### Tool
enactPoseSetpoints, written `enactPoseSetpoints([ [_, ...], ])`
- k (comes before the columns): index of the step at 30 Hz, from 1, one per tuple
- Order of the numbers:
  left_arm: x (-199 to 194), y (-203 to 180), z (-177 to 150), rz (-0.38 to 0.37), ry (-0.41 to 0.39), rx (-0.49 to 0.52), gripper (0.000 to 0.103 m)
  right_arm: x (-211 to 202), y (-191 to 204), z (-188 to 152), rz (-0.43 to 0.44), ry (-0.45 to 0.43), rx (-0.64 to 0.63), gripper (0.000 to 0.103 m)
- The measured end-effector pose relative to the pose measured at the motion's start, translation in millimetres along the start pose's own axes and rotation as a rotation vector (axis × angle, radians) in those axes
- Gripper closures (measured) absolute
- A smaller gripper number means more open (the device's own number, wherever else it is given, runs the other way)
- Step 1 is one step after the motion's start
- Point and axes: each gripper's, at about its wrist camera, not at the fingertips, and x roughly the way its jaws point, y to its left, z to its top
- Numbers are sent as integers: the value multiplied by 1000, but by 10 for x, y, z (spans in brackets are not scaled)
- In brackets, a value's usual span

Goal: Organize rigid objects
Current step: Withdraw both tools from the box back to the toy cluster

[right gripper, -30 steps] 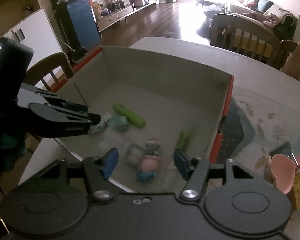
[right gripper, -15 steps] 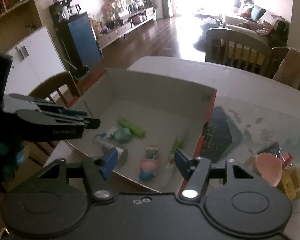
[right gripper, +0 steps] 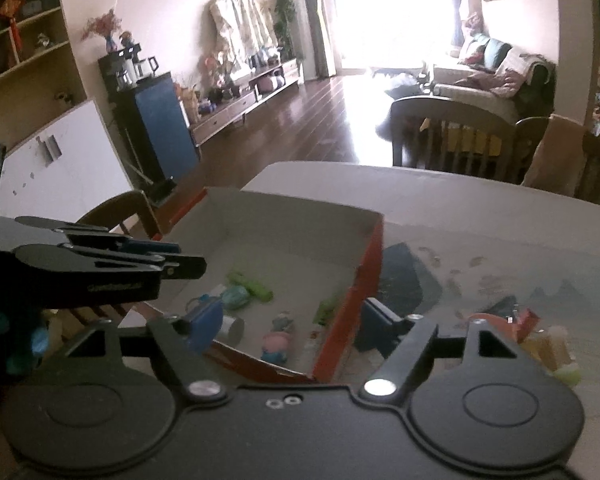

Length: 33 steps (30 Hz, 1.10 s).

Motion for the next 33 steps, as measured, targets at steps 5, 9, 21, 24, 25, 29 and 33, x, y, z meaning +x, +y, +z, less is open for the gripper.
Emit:
enactPoseSetpoints([
  [5, -45, -209, 9, -27, -20, 3, 75, -216, -150, -75, -4, -42, 19, 20],
  [9, -23, -376, -5, -41, -26, 0, 75, -338, -268, -172, -5, -59, 26, 17],
  [21, 89, -972, -60, -109, -53, 11, 39, -628, -807, -481, -46, -59, 84, 17],
  [24, 139, -1127, -46, -117, -60, 15, 36, -693, -970, -514, -70, -64, 94, 17],
  [25, 152, -1172, -50, -120, -62, 17, 33, -716, -1032, -523, -81, -65, 95, 17],
  [29, 266, -1394, -27, -138, -70, 20, 24, -765, -1255, -559, -119, -66, 93, 18],
  [33, 418, -1630, -4, -143, -62, 28, 16, -779, -1534, -613, -141, -58, 100, 20],
])
